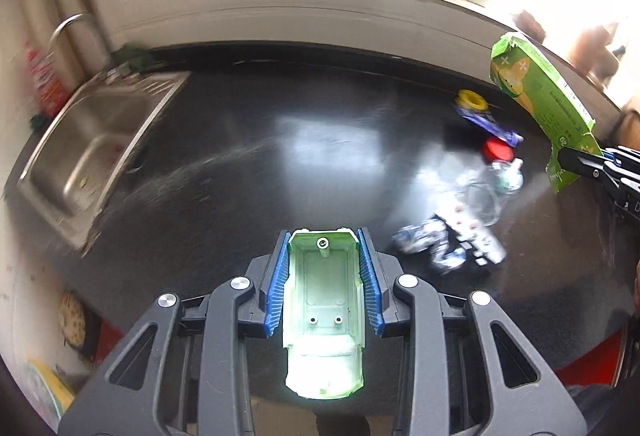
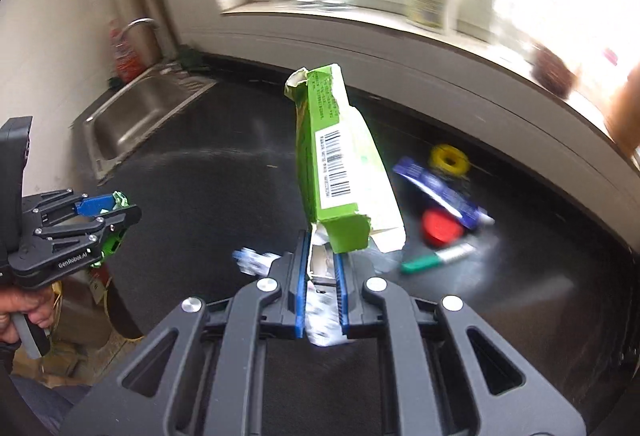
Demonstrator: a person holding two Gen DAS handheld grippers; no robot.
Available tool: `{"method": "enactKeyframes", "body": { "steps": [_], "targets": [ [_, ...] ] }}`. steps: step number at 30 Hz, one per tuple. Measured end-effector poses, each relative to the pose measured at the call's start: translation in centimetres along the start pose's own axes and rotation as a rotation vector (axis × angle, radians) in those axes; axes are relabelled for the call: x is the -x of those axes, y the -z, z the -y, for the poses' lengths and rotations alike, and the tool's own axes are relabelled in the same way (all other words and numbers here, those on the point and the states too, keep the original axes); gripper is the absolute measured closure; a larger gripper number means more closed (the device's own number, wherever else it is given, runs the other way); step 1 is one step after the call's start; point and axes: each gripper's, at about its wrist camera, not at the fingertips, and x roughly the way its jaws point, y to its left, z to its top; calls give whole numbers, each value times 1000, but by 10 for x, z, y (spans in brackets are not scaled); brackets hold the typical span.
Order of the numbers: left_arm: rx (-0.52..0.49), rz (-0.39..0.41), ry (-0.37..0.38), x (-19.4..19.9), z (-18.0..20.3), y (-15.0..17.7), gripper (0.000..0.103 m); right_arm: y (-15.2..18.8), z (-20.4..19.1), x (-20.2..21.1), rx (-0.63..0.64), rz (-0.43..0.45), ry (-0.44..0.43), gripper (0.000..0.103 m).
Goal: Collect trash
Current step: 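Carry tray and green box to the bin and open both tools over it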
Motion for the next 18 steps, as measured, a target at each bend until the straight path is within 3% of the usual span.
{"method": "enactKeyframes", "body": {
  "steps": [8, 13, 18],
  "targets": [
    [291, -44, -184, 40, -123, 89, 70, -22, -165, -44, 237, -60, -291, 90],
    [479, -85, -262, 58, -191, 155, 70, -6, -270, -68, 371, -165, -459, 90],
    [607, -114, -277, 61, -232, 209, 70, 20, -362, -90, 471, -279, -583, 90]
  ]
}}
